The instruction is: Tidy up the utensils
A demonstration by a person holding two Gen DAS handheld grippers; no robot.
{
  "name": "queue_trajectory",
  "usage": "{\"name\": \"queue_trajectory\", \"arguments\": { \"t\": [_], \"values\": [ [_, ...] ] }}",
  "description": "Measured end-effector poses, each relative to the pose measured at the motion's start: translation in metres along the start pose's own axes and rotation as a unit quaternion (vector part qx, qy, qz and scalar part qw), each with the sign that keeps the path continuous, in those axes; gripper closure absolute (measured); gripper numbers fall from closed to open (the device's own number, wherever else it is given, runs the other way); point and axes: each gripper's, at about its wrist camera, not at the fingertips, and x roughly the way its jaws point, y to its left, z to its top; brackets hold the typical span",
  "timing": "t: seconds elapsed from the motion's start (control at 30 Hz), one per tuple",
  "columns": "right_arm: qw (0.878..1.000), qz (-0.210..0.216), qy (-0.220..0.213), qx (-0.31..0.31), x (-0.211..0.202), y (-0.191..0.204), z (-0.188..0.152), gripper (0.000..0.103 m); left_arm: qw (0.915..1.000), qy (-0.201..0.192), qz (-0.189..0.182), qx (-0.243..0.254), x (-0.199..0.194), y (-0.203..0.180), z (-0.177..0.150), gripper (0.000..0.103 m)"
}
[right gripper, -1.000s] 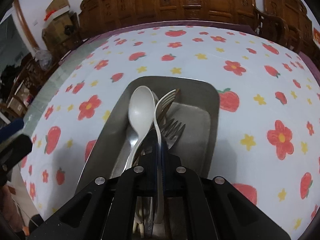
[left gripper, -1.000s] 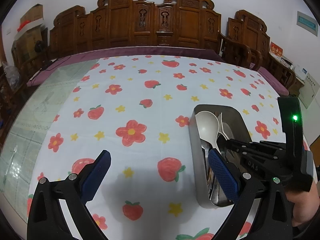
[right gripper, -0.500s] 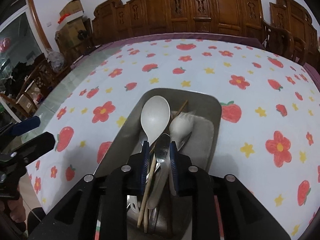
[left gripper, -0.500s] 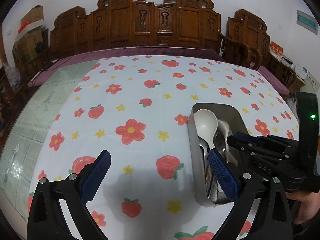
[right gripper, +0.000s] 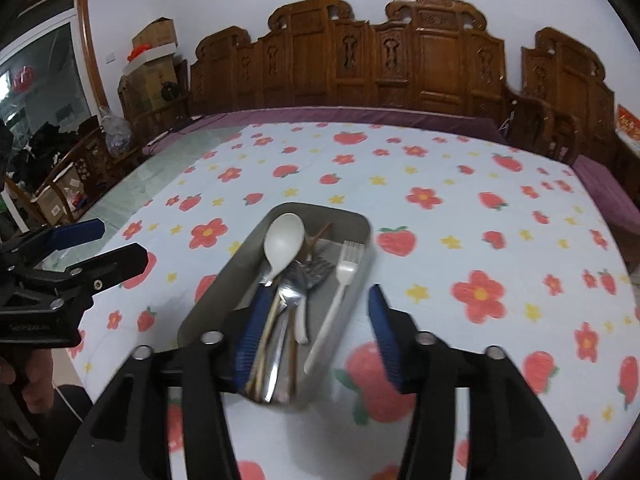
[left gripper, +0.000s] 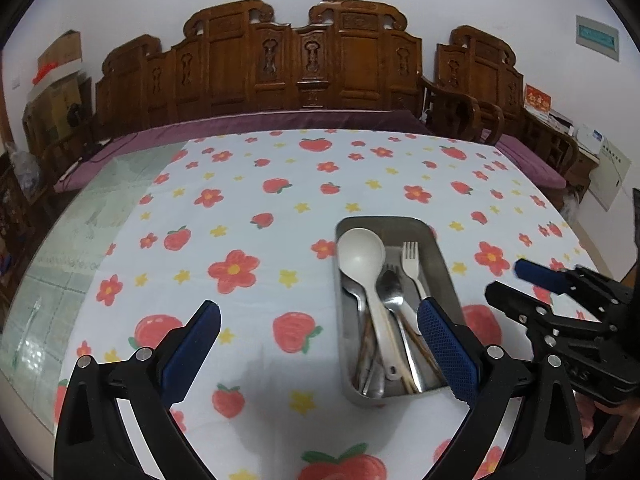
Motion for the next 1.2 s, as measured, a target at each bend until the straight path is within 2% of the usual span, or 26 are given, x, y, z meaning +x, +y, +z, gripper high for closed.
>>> {"name": "queue_trajectory", "arguments": {
  "t": [0.17,0.27,0.37,0.53,0.87,1.2],
  "values": [
    [1.0,-0.012,-0.016,0.012,-0.028,-0.012,-0.01,0.017,0.9999,-0.015,-0.003,0.005,-0.017,-0.02,-0.003,0.008],
    [0.999,-0.024,-0.028,0.017,-0.047,-0.02,-0.016,0.008,0.9998,-0.016,-0.008,0.005,-0.026,-0.031,-0.006,0.008],
    [0.999,-0.029,-0.036,0.028,-0.065,-0.027,-0.023,0.004,0.9998,-0.019,-0.011,0.003,-0.037,-0.04,-0.011,0.008],
    [0.997,-0.041,-0.051,0.035,-0.096,-0.034,-0.035,0.003,0.9997,-0.02,-0.015,0.0,-0.058,-0.053,-0.021,0.008],
    [0.994,-0.058,-0.079,0.04,-0.155,-0.034,-0.059,0.003,0.9986,-0.049,-0.017,0.012,-0.108,-0.076,-0.04,0.008],
    [0.987,-0.067,-0.144,0.022,-0.228,-0.015,-0.053,0.003,0.9952,-0.096,-0.013,0.013,-0.171,-0.087,-0.034,0.008]
  ]
}}
